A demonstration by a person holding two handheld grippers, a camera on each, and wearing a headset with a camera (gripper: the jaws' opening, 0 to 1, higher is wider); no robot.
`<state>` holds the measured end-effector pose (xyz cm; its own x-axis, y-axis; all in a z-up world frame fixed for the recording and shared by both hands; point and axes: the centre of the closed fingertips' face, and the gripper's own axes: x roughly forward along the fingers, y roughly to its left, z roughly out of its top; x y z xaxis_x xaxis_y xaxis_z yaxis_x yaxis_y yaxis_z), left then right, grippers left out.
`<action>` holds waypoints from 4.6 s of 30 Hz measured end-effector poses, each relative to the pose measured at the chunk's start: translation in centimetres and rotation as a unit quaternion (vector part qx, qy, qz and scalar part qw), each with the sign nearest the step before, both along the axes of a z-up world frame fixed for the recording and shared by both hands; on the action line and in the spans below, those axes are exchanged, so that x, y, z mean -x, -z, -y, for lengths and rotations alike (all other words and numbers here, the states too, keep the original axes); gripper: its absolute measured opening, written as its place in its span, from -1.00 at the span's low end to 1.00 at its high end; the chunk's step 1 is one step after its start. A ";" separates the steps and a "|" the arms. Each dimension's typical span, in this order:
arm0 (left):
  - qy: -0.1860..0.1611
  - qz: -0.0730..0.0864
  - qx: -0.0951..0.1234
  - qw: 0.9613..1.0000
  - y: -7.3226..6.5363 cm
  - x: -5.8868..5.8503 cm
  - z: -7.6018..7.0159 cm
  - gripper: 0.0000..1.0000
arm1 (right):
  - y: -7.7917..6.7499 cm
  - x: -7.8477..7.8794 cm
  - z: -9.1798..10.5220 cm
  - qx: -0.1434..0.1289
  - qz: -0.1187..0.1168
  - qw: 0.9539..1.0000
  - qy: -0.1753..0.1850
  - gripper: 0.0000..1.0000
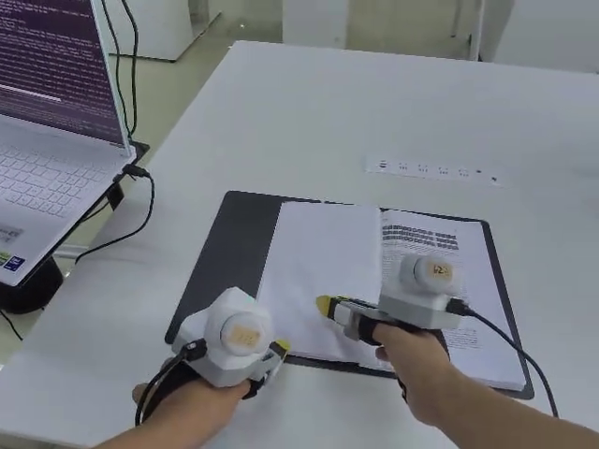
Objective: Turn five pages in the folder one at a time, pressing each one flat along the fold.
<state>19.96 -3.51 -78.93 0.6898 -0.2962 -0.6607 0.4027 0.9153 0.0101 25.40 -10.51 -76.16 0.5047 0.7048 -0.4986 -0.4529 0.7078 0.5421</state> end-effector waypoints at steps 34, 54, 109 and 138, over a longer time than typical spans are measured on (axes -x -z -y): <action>-0.023 0.039 0.031 0.998 0.3 -0.1 -0.3 -0.53 | 0.4 -9.3 4.6 0.028 0.059 0.997 0.035 -1.00; -0.034 0.050 0.038 0.997 0.1 0.0 -0.5 -0.55 | 0.1 -16.0 4.7 -0.004 0.051 0.996 0.072 -1.00; -0.040 0.043 0.037 0.998 0.1 -0.2 -0.5 -0.56 | 1.1 -13.1 5.8 -0.046 0.016 0.996 0.073 -1.00; -0.046 0.043 0.049 0.997 0.3 -0.2 -0.6 -0.57 | 0.3 -4.9 5.0 -0.018 0.022 1.000 0.010 -1.00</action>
<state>20.20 -2.89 -79.23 0.7698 -0.2903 -0.5684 0.3195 0.9462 -0.0506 30.28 -15.47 -76.44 0.5396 0.7114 -0.4501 -0.4630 0.6974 0.5471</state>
